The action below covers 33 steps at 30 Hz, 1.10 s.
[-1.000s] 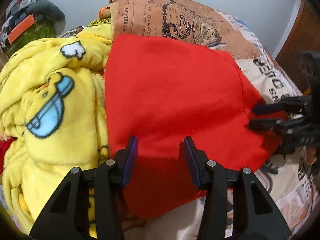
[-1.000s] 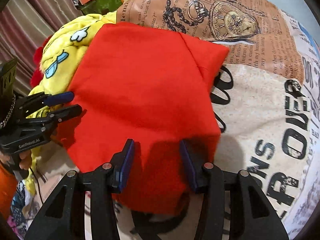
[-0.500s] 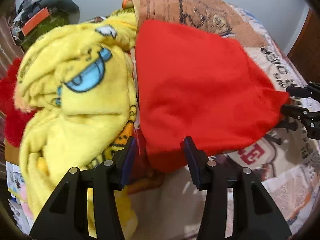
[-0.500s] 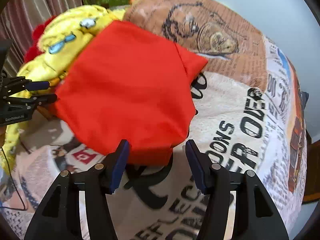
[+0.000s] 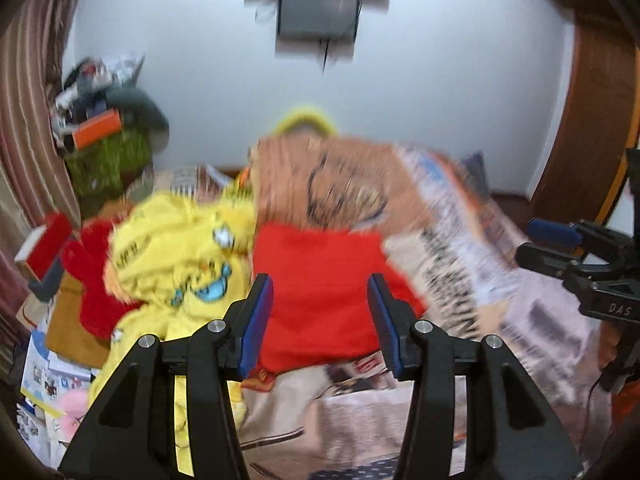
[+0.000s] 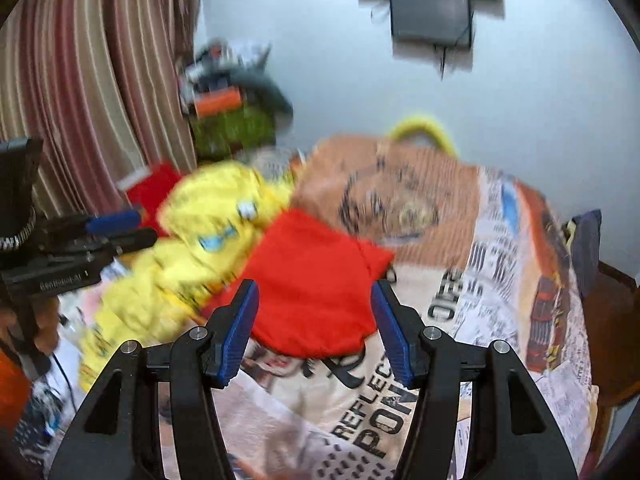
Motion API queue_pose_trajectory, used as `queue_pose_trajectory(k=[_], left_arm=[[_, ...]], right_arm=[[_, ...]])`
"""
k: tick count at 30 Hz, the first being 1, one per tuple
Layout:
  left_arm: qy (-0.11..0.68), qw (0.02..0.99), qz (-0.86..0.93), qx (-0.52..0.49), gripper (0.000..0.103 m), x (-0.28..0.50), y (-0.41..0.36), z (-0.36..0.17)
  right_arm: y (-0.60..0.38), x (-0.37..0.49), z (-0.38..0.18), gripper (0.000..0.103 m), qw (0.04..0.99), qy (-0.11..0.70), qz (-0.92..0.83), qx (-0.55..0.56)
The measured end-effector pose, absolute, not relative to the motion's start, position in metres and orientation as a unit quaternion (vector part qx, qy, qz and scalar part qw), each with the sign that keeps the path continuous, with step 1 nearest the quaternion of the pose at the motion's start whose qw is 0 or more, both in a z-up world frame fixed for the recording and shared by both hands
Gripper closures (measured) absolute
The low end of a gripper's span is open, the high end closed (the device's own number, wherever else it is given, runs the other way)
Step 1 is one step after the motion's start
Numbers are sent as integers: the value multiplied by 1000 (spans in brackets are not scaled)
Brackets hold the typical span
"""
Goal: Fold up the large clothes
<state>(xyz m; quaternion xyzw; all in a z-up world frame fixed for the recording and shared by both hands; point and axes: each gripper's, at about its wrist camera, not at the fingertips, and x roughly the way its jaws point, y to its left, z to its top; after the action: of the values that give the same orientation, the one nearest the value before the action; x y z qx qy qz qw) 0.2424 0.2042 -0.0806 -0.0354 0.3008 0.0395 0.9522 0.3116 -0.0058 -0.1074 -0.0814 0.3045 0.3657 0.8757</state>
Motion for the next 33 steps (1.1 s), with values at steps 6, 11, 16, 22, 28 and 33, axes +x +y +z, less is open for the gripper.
queue_pose_trajectory(k=[6,11,16,22,28,33], left_arm=[[197,980,28,-28,55,174,166,-21],[133,990,28,-18,55,123,136,4],[89,995,36,-14,55,82,117,13],[62,997,51,-16,32,52,109,11],[53,995,85,-7,3,42,104,6],[60,994,89,-11,1,40,105,2]], right_arm=[[-31,246,-48,42,900,209,380,-40],[-46,192,-22,39,915,138,379,-25],[-54,157,-16,35,926,99,364,-15],[-56,148,-19,19,933,86,351,-4],[-56,144,-19,0,944,74,323,-9],[-55,142,-22,0,947,77,313,-8]])
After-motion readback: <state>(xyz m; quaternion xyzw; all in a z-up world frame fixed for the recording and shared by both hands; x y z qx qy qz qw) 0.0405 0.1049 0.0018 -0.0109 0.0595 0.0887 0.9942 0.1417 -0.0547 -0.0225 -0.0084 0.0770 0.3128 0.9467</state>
